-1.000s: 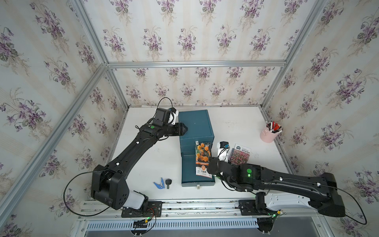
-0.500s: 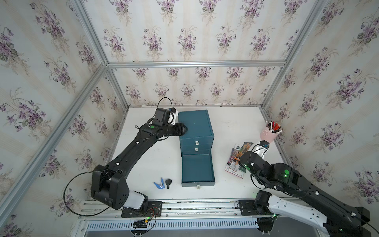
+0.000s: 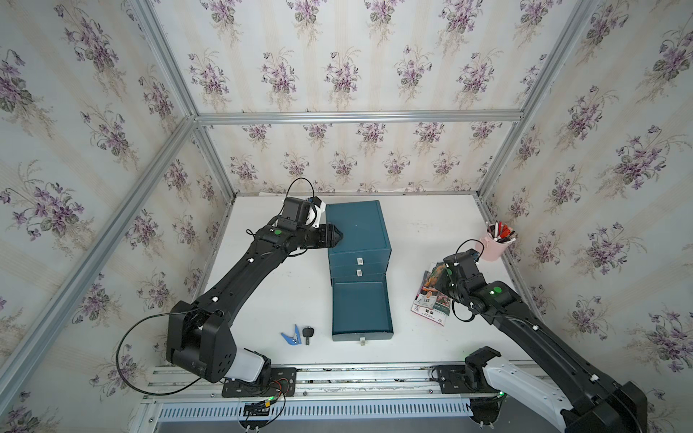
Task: Take the seed bags out of the drawer
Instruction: Place the seed packet at the center of the board.
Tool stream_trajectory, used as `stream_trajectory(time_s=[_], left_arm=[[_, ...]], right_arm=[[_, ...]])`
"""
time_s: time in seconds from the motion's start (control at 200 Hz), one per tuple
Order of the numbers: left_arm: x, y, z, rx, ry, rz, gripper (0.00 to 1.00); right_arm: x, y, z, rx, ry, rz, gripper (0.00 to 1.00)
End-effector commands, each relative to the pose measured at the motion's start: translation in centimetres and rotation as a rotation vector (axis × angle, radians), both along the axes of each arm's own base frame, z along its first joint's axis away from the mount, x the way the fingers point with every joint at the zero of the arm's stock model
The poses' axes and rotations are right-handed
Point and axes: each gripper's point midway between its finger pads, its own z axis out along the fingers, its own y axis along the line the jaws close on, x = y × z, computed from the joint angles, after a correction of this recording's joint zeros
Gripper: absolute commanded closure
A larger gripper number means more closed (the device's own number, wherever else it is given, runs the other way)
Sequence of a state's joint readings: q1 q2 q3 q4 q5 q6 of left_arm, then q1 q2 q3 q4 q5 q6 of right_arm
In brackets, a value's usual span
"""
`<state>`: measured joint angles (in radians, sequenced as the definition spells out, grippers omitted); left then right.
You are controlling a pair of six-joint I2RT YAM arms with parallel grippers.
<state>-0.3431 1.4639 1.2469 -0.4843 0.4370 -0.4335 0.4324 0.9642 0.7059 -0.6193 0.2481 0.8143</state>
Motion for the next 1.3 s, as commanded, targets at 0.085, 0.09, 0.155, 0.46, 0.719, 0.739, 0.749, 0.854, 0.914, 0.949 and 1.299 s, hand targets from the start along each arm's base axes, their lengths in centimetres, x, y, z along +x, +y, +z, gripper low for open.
stream_trajectory(time_s=[0.085,0.09,0.155,0.46,0.719,0.739,0.749,0.854,0.914,0.949,1.299], left_arm=[[-1.5,1.8,-3.1,0.1,0.112,0.027,0.34],[-1.6,1.8,-3.1,0.1,0.112,0.027,0.34],[-1.6,1.8,-3.1,0.099,0.112,0.026,0.34],[-1.6,1.6,-3.2,0.087,0.116,0.023,0.34],[-1.7,1.6,-3.3,0.085,0.122,0.021,0.34],[-1.7,1.6,-3.3,0.084,0.121,0.021,0.34],[-1.7,1.6,-3.3,0.085,0.122,0.022,0.34],[-1.7,1.5,-3.2,0.077,0.122,0.02,0.34],[-1.6,1.5,-3.1,0.07,0.123,0.022,0.33],[-1.6,1.5,-3.1,0.069,0.122,0.023,0.33],[-1.3,1.7,-2.6,0.049,0.102,0.028,0.29]], right_arm=[[3.7,1.1,-0.4,0.02,-0.027,0.055,1.0],[3.8,1.0,-0.4,0.019,-0.025,0.054,1.0],[4.0,0.5,-1.7,0.009,0.001,0.037,1.0],[3.4,-1.9,-6.1,-0.02,0.079,-0.015,1.0],[3.9,-2.5,-5.3,-0.033,0.072,-0.021,0.32],[3.9,-2.4,-4.9,-0.027,0.066,-0.016,0.27],[4.0,-2.3,-4.7,-0.025,0.061,-0.014,0.25],[3.6,-1.6,-1.7,-0.008,0.003,0.022,0.21],[2.9,-0.6,0.2,-0.003,-0.037,0.06,0.22],[2.2,0.5,1.4,0.008,-0.069,0.102,0.23],[-13.5,13.9,2.4,0.246,-0.216,0.623,0.26]])
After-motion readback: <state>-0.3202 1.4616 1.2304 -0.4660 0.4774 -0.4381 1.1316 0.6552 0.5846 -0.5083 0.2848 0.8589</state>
